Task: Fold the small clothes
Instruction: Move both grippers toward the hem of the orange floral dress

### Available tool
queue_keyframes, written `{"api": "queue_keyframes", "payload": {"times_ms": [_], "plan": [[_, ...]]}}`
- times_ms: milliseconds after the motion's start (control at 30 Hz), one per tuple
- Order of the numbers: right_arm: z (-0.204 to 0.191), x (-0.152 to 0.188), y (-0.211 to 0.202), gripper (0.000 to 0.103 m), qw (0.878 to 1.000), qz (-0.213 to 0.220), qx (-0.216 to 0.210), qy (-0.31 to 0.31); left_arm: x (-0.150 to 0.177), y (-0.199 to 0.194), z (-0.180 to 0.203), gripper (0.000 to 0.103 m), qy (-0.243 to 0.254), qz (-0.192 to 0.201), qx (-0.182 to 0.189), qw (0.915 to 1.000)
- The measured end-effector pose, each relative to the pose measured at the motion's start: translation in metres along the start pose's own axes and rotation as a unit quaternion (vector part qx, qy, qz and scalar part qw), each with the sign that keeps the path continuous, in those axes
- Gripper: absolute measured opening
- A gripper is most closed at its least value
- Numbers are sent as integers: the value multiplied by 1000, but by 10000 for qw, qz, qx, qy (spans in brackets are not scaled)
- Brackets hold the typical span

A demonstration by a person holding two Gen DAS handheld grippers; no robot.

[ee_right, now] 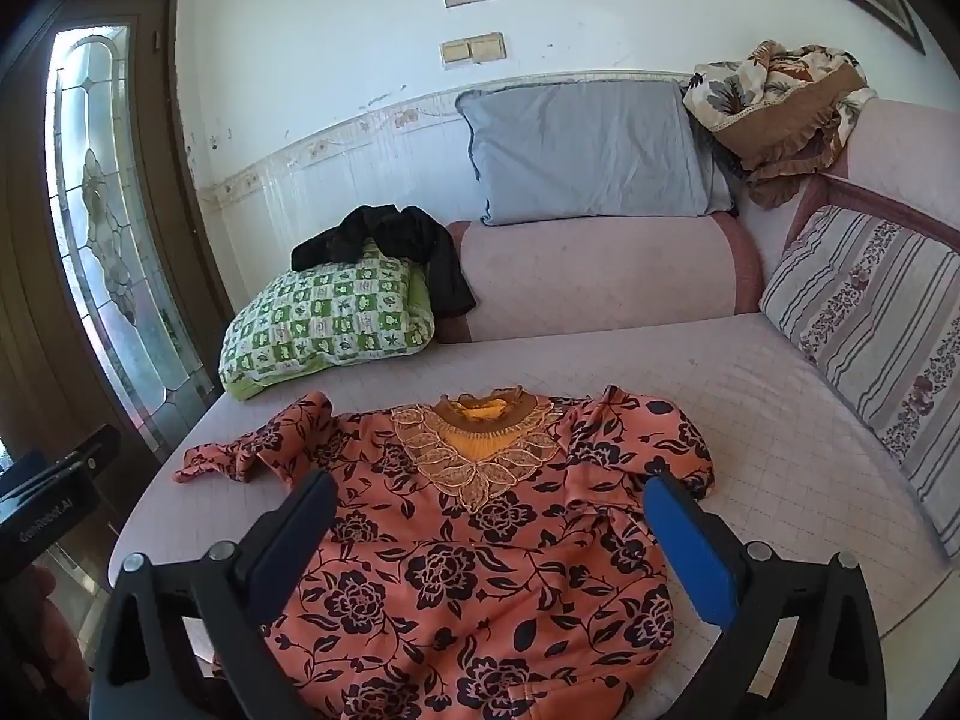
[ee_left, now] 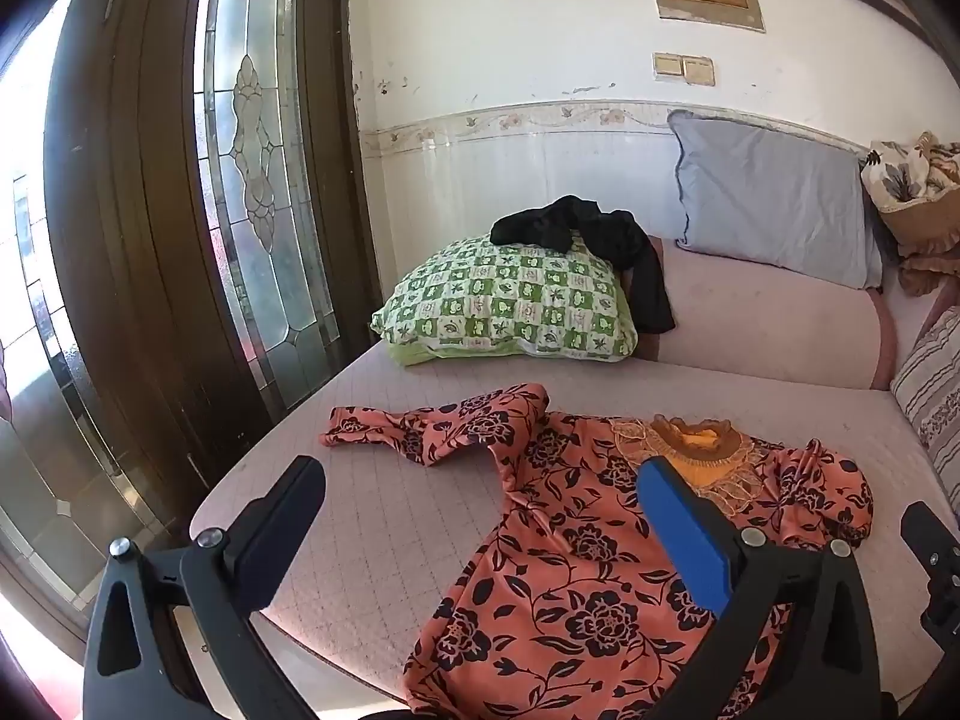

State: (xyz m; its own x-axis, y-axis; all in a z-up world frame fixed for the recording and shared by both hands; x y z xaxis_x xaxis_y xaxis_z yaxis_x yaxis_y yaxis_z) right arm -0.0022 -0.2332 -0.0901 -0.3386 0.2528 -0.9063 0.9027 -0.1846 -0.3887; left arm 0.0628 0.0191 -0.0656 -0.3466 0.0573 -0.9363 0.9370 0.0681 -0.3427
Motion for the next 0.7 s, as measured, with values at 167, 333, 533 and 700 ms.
{"api": "queue_keyframes", "payload": {"times_ms": [167,333,533,700], "plan": [[2,-2,3,103,10000,-11,31,-54,2,2,-7,103,-78,-3,-59,10000],[-6,5,1,103,10000,11,17,-92,5,6,-15,103,-137,-43,-143,9998],[-7,5,8,103,9998,-87,-24,-156,10,17,-19,103,-162,-132,-214,9996],[14,11,24,103,9996,-118,-214,152,35,52,-5,103,-288,-950,332,9945]]}}
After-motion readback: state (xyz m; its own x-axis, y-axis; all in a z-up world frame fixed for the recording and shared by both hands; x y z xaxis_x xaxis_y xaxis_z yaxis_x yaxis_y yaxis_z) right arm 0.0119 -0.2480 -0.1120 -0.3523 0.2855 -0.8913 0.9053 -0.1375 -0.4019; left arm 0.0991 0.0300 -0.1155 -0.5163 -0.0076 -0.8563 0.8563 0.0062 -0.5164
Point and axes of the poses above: each gripper's, at about its wrist camera, not at the fingertips, and y roughly the way its jaws point, z to its right, x to its underside, the point moved 3 cm from there along y, roughly the way its jaws point, and after that the axes turned 8 degrees about z, right-handed, at the moved point
